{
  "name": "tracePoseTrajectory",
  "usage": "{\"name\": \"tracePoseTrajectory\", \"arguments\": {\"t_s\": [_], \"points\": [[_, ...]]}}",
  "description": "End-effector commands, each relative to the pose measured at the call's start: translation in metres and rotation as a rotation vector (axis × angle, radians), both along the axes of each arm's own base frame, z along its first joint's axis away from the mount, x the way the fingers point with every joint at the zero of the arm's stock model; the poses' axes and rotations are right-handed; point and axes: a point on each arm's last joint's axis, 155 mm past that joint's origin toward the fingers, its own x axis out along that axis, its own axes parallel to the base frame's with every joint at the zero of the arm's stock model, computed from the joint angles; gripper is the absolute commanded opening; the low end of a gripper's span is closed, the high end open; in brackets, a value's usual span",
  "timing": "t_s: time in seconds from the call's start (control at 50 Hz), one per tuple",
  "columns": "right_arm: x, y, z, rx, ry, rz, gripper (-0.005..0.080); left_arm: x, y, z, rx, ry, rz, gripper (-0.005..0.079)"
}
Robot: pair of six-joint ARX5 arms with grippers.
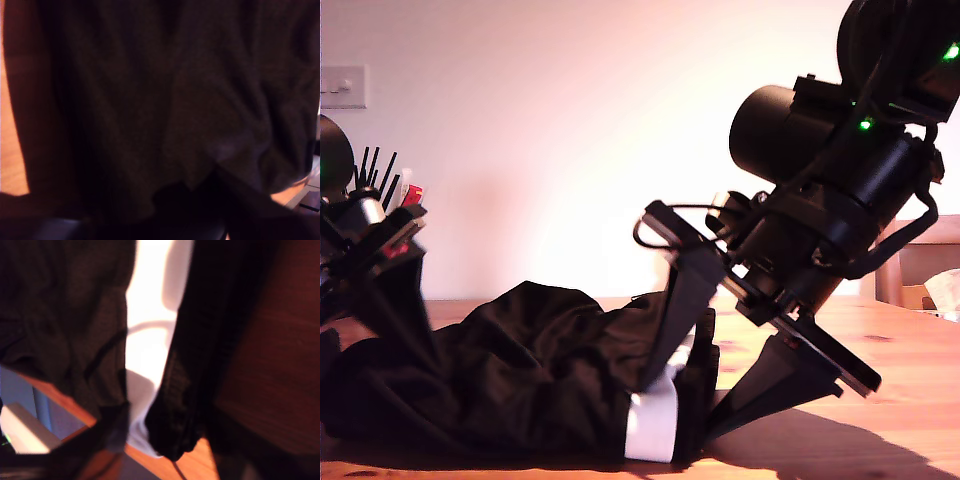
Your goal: Fold the shorts in front of you. After folding it, place it to the left side.
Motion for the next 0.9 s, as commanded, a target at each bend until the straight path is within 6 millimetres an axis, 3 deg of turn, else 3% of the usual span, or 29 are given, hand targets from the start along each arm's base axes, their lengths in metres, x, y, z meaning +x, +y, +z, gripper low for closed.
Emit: {"name": "tracePoseTrajectory", "arguments": {"t_s": [0.0,0.14,0.5,0.88], "points": [[-0.006,-0.001,-0.011,-0.02,0.025,0.002,-0.0018,-0.016,0.001,-0.017,0.019,0.067,-0.007,-0.0025],[-0.009,-0.001,-0.011,-0.018,0.046,-0.007,-0.0011,-0.019,-0.001,-0.016,0.002,0.079,-0.015,-0.0019],[-0.042,-0.002,-0.007,0.0,0.162,0.074,-0.0011,-0.066,-0.006,-0.011,-0.058,0.271,-0.071,-0.0019],[-0.08,-0.007,0.034,0.07,0.238,0.169,-0.0011,-0.121,-0.024,0.017,-0.179,0.456,-0.187,-0.0019]]}}
